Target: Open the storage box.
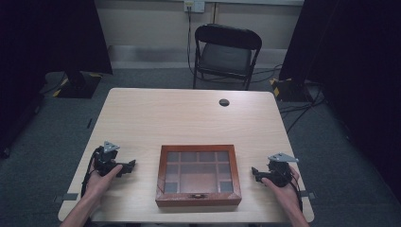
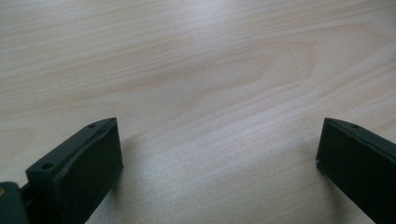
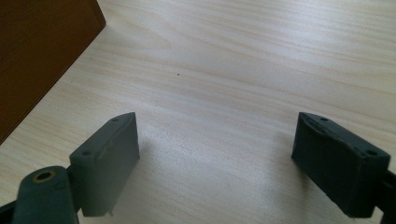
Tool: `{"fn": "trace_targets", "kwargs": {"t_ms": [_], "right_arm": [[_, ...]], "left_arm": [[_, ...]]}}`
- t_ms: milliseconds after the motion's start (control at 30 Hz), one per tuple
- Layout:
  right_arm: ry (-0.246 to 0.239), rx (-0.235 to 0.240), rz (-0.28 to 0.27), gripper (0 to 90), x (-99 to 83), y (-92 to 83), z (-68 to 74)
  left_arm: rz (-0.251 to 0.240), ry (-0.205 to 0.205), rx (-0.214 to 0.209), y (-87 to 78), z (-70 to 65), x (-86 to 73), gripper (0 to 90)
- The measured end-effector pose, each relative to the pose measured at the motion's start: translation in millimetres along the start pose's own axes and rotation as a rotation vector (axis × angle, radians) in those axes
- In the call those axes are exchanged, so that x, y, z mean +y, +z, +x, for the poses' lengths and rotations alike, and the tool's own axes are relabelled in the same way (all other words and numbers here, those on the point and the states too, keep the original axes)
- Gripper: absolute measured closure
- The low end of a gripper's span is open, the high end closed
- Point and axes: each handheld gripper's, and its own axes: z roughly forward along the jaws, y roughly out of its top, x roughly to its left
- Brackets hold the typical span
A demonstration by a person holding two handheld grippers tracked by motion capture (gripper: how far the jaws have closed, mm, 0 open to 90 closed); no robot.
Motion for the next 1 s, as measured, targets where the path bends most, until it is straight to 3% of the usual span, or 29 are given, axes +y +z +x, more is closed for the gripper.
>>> {"fn": "trace_targets", "kwargs": {"t_ms": [167,200,300,333,433,467,533,700,767,800,1000], "right_arm": [[0.004,0.008,0.018,19.9,2.1,-2.4,-0.2],[0.001,0.033,0.008,22.9,4.6,-6.0,0.1],[-0.001,0.050,-0.012,29.9,7.8,-10.7,1.9],[0.000,0.082,-0.048,31.8,13.2,-17.9,4.7],[-0.004,0.119,-0.075,36.0,17.9,-24.7,8.0],[-0.002,0.161,-0.090,39.2,21.9,-29.6,11.5],[-0.003,0.176,-0.092,39.8,23.1,-31.2,13.0],[-0.018,0.282,-0.124,48.8,31.3,-41.4,24.1],[-0.024,0.300,-0.129,50.2,32.7,-43.0,25.9],[-0.034,0.334,-0.136,52.1,35.2,-46.4,31.1],[-0.075,0.411,-0.146,57.6,41.3,-52.5,44.7]], "left_arm": [[0.000,0.000,0.000,0.0,0.0,0.0,0.0],[0.000,0.000,0.000,0.0,0.0,0.0,0.0],[0.000,0.000,-0.001,0.0,0.0,0.0,0.0],[0.000,0.001,0.000,0.0,0.1,0.0,0.0],[0.000,0.000,0.000,0.0,0.0,0.0,0.0],[0.000,0.000,0.000,0.0,0.0,0.0,0.0],[0.000,0.000,0.000,0.0,0.0,0.0,0.0],[0.000,0.000,-0.001,0.0,0.0,0.0,0.0],[0.000,0.000,0.000,0.0,0.0,0.0,0.0],[0.000,0.000,0.000,0.0,0.0,0.0,0.0],[0.000,0.000,0.000,0.0,0.0,0.0,0.0]]}}
